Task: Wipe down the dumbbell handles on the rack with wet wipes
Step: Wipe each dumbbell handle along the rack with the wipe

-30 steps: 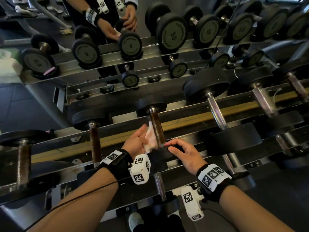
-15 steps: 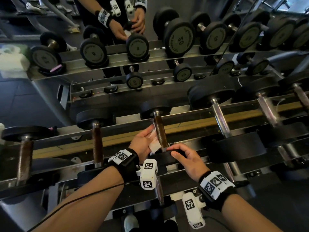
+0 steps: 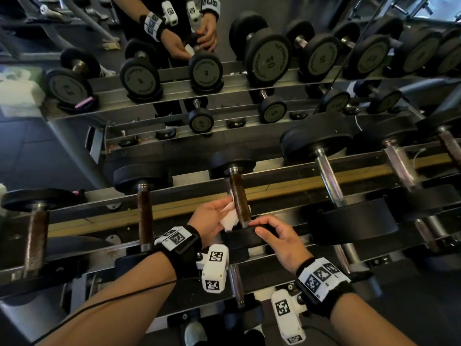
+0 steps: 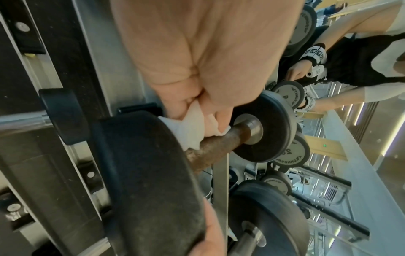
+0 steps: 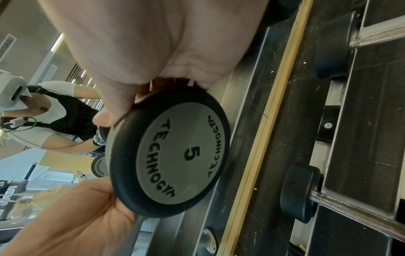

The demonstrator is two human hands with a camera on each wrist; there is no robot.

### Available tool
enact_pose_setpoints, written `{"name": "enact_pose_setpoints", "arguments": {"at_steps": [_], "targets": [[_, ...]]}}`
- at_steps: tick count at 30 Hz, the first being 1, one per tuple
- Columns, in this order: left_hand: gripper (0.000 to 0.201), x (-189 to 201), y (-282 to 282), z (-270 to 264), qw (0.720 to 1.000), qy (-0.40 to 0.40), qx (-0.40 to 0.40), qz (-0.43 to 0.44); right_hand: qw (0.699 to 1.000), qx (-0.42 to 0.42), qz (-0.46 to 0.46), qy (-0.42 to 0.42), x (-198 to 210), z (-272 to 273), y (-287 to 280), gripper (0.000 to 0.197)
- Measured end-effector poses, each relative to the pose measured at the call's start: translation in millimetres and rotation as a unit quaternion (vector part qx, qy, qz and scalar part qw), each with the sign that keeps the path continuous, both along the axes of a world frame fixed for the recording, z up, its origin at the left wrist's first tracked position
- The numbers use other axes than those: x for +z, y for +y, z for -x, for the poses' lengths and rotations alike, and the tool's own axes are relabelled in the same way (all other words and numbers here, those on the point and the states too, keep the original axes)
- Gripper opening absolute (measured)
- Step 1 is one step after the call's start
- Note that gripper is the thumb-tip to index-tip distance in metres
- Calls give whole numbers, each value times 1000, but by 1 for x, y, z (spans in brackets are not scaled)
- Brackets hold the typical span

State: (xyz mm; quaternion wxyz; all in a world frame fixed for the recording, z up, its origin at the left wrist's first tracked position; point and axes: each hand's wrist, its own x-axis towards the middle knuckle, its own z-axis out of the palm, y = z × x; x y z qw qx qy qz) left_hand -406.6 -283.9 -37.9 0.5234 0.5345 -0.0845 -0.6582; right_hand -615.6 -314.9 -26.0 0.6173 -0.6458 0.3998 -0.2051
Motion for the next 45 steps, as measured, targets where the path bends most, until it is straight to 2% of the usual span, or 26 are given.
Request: {"name": "enact_pose_setpoints", "arguments": {"at_steps": [6, 10, 15, 22, 30, 32, 37, 40, 43, 45], "targets": [[38, 14, -22, -2, 997, -18, 63, 30, 1000, 0, 4, 17, 0, 0, -1, 17], [31, 8, -12, 7, 998, -63, 11, 28, 1000, -2, 3, 14, 0, -1, 0, 17], [38, -2, 2, 1, 998, -38, -48, 4, 1000, 3, -2, 15, 3, -1, 1, 16], [38, 10, -25, -4, 999, -30, 30, 23, 999, 9, 15, 39, 2, 0, -1, 17], [39, 6, 1, -2, 993, -74, -94, -25, 1000, 11, 13, 20, 1, 1, -1, 18], [39, 12, 0, -8, 994, -65, -84, -26, 1000, 18, 10, 22, 2, 1, 0, 19], [48, 17, -18, -6, 999, -54, 1, 4, 999, 13, 10, 28, 0, 1, -2, 17], [54, 12, -13, 4, 993, -103, -54, -9, 1000, 16, 10, 24, -1, 2, -1, 17], [61, 10, -4, 7, 982, -121, -140, -34, 1000, 19, 5, 12, -2, 2, -3, 17], [60, 13, -3, 2, 975, -131, -169, -54, 1000, 25, 6, 16, -3, 3, -4, 16]]}}
